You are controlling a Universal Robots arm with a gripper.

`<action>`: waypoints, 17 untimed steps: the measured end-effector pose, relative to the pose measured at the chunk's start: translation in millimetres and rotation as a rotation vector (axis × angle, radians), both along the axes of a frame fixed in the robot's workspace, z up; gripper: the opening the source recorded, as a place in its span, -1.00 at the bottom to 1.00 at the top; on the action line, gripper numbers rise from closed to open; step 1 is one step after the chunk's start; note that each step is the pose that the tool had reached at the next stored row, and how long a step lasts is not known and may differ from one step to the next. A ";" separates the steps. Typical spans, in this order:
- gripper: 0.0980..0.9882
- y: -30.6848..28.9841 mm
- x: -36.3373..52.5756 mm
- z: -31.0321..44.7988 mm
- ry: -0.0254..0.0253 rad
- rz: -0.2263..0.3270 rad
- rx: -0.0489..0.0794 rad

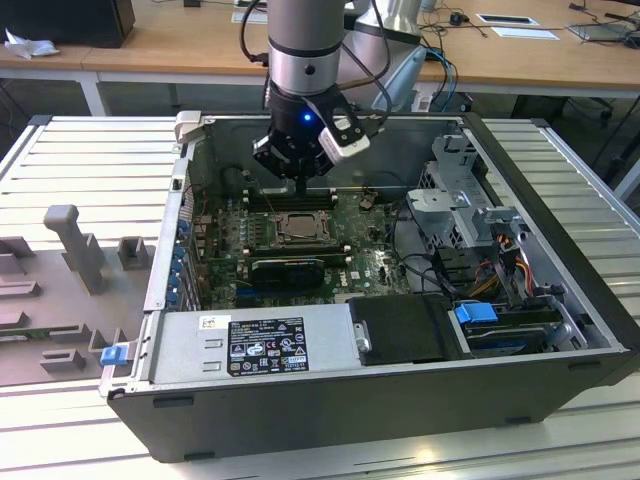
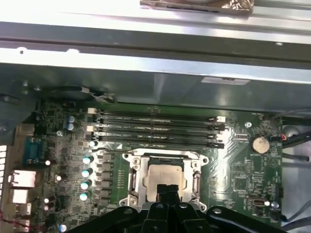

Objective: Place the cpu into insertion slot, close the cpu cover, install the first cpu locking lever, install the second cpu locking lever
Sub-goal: 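Install the first cpu locking lever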

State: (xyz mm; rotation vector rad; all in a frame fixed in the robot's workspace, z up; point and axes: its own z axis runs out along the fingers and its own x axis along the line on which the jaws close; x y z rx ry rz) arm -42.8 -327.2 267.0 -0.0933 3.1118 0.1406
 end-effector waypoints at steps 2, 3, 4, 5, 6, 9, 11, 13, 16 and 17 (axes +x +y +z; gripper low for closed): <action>-0.98 0.1 -3.1 -0.2 0.0000 -0.008 0.000; -0.98 0.1 -3.8 -0.5 0.0000 -0.020 0.000; -0.98 0.1 -3.8 -1.0 0.0006 -0.030 0.000; -0.98 0.1 -4.0 -1.5 0.0023 -0.038 0.000; -0.98 0.1 -4.9 -2.0 0.0030 -0.040 -0.001; -0.98 0.2 -8.8 -2.3 0.0030 -0.039 -0.001; -0.98 0.1 -11.1 -2.2 0.0030 -0.040 -0.001; -0.98 0.1 -14.8 -2.2 0.0030 -0.040 -0.001; -0.98 0.1 -19.6 -2.2 0.0030 -0.039 -0.001; -0.98 0.1 -21.4 -2.2 0.0030 -0.039 -0.001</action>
